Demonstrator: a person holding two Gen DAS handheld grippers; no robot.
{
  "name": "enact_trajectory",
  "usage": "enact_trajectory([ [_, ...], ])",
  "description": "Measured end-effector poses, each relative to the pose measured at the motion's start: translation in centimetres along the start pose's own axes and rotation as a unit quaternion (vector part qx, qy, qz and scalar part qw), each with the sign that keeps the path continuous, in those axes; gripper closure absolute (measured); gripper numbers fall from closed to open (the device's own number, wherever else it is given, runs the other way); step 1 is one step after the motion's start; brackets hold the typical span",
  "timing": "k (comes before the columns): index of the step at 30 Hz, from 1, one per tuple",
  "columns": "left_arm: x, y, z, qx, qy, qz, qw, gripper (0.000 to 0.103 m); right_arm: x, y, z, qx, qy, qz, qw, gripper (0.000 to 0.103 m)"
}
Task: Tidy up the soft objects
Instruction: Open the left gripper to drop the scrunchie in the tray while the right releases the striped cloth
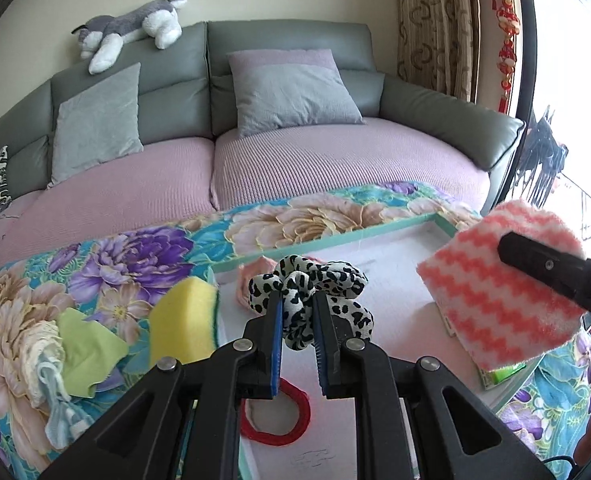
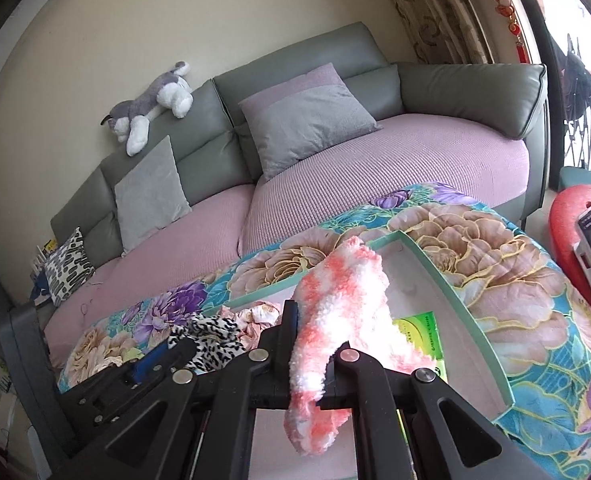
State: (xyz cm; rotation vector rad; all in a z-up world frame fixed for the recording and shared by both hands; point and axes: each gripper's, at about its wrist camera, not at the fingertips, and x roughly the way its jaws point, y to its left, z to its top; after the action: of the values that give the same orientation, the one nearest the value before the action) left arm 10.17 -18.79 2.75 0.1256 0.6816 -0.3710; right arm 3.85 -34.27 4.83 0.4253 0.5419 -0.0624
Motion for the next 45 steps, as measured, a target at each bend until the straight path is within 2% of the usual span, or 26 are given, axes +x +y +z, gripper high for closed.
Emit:
enact_trajectory([
  [6, 1.1, 0.0, -0.1, 0.002, 0.005, -0.004, 1.0, 0.088, 0.4, 0.2, 0.3, 0.002, -0.023, 0.009, 1.0, 0.097],
  [11, 1.9, 0.5, 0.0, -0.005, 0.009, -0.004, 0.9999, 0.088, 1.3, 0.3, 0.2, -0.002, -0.022, 0.008, 1.0, 0.097],
  [13, 2.2, 0.6, 0.0, -0.006, 0.013, -0.005, 0.9999, 0.088, 2.0, 0.1, 0.1, 0.001, -0.011, 0.006, 1.0, 0.097],
  [18, 3.3, 0.4, -0.4, -0.003, 0.036, -0.007, 0.9993, 0.087, 5.0, -0.5, -0.9, 0.002, 0.05, -0.024, 0.998, 0.093],
  [26, 4.9, 0.2, -1.2, 0.001, 0.068, -0.004, 0.9977, 0.084, 6.8, -1.0, -2.1, 0.001, 0.099, -0.052, 0.994, 0.093],
  [33, 5.2, 0.4, -1.5, -0.002, 0.08, -0.003, 0.9968, 0.083, 7.9, -1.1, -2.9, -0.009, 0.133, -0.08, 0.988, 0.093],
  [36, 5.1, 0.4, -1.4, -0.001, 0.084, -0.007, 0.9964, 0.074, 8.0, -0.8, -3.1, -0.024, 0.142, -0.097, 0.985, 0.092],
  [39, 4.8, 0.4, -1.3, -0.002, 0.087, -0.011, 0.9962, 0.061, 7.8, -0.3, -3.2, -0.044, 0.144, -0.115, 0.982, 0.075],
  [41, 4.5, 0.3, -1.1, -0.001, 0.087, -0.012, 0.9962, 0.057, 7.7, -0.1, -3.1, -0.049, 0.147, -0.117, 0.981, 0.057],
  [45, 3.6, 0.6, -0.8, -0.002, 0.082, -0.01, 0.9966, 0.055, 7.0, 0.4, -2.9, -0.067, 0.145, -0.134, 0.978, 0.05],
])
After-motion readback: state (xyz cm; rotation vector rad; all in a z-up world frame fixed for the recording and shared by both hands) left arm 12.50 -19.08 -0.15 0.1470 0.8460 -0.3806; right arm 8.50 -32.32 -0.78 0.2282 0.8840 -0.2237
